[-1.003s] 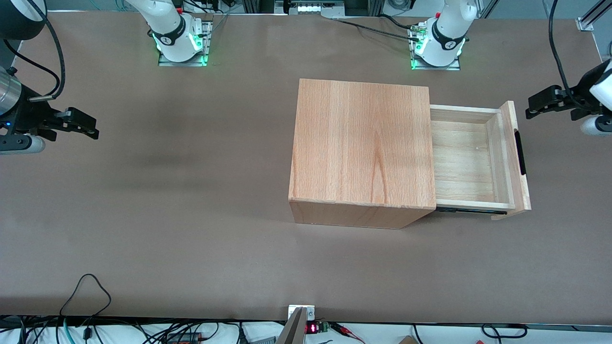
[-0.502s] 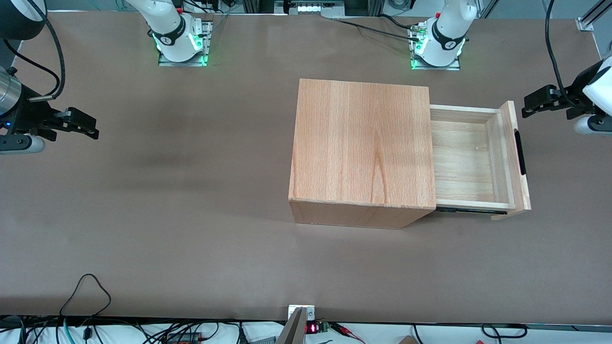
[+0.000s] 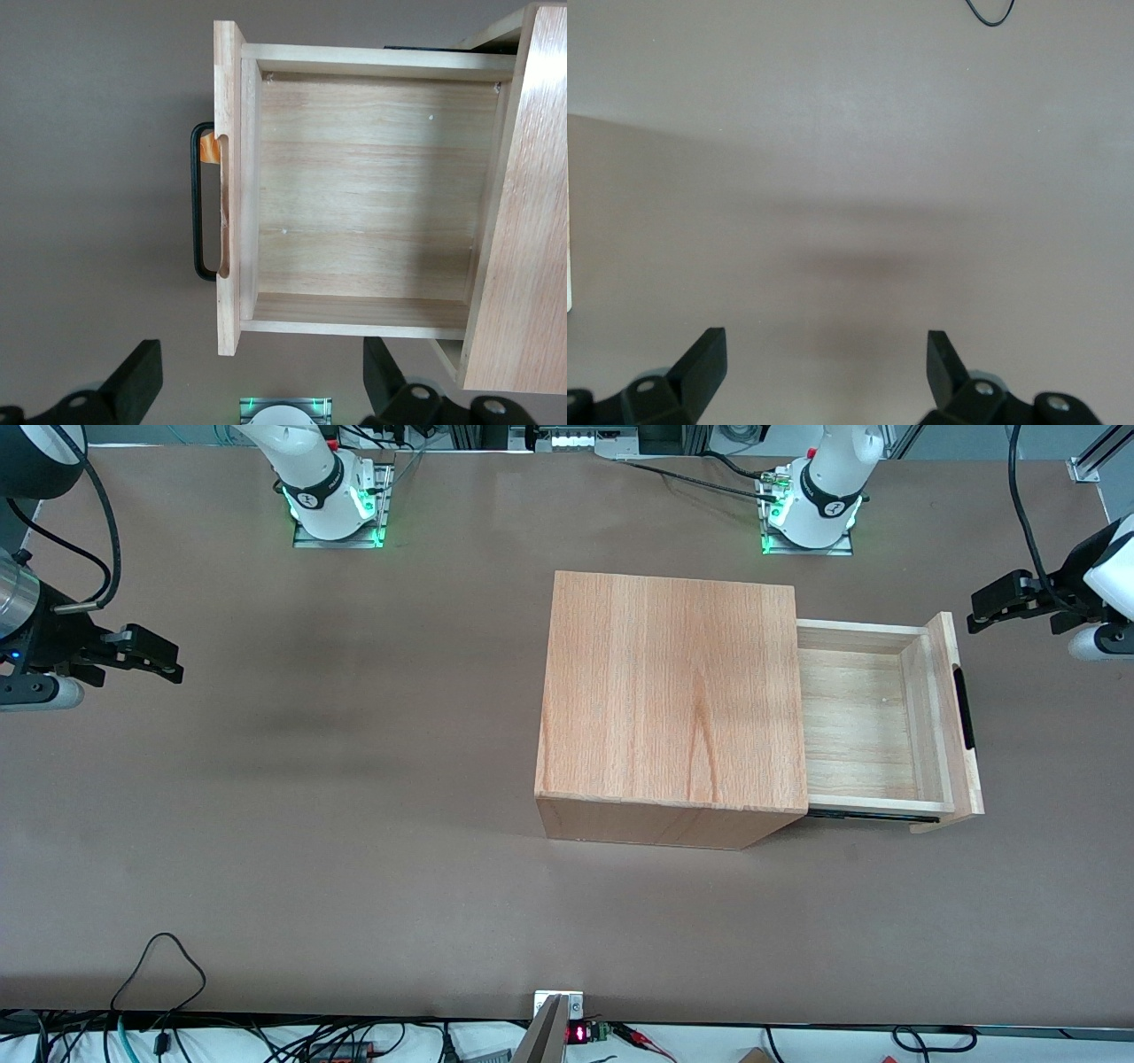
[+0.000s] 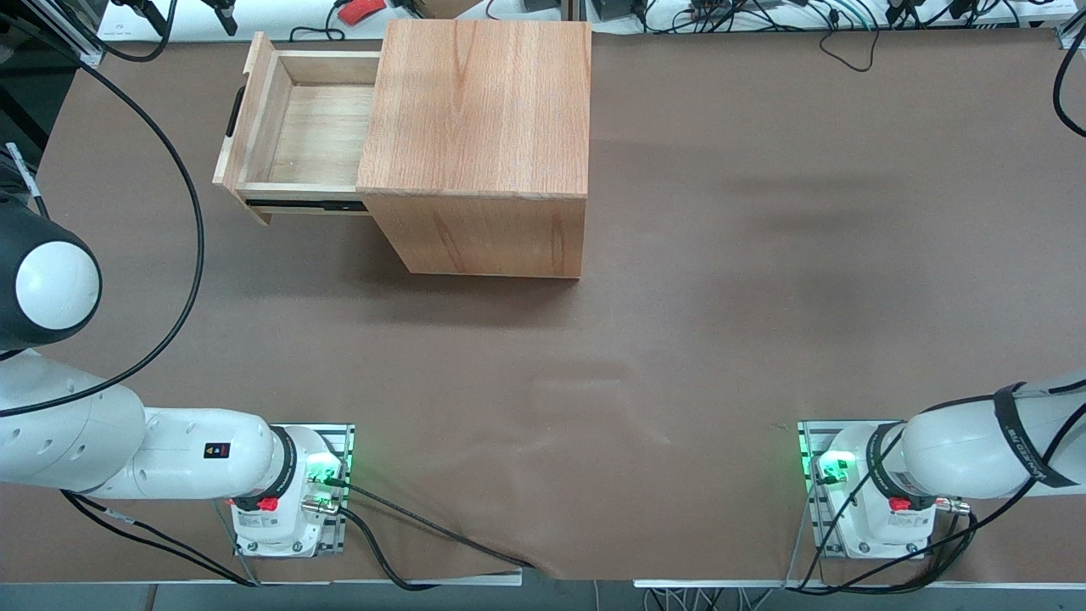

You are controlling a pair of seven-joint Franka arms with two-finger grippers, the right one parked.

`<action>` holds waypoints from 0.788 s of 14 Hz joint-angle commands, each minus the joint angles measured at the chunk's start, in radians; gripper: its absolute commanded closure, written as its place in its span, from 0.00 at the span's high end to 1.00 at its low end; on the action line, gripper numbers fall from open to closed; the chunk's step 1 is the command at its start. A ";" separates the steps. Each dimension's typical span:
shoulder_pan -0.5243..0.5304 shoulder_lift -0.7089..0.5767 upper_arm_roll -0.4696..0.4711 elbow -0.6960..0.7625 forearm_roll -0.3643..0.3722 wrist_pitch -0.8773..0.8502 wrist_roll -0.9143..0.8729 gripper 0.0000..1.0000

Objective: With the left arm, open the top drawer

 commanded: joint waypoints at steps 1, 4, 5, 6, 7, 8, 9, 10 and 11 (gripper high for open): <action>0.001 -0.029 0.009 -0.031 0.005 0.015 -0.012 1.00; 0.032 -0.028 0.002 -0.040 -0.027 0.066 -0.015 1.00; 0.032 -0.031 -0.002 -0.056 -0.026 0.074 -0.017 1.00; 0.033 -0.034 -0.002 -0.063 -0.026 0.077 -0.017 1.00; 0.033 -0.039 -0.002 -0.071 -0.017 0.077 -0.014 1.00; 0.032 -0.040 -0.008 -0.082 -0.017 0.078 -0.014 1.00; 0.033 -0.045 -0.018 -0.086 -0.015 0.086 -0.014 1.00; 0.032 -0.052 -0.018 -0.099 -0.015 0.092 -0.014 1.00; 0.032 -0.063 -0.020 -0.117 -0.014 0.106 -0.014 1.00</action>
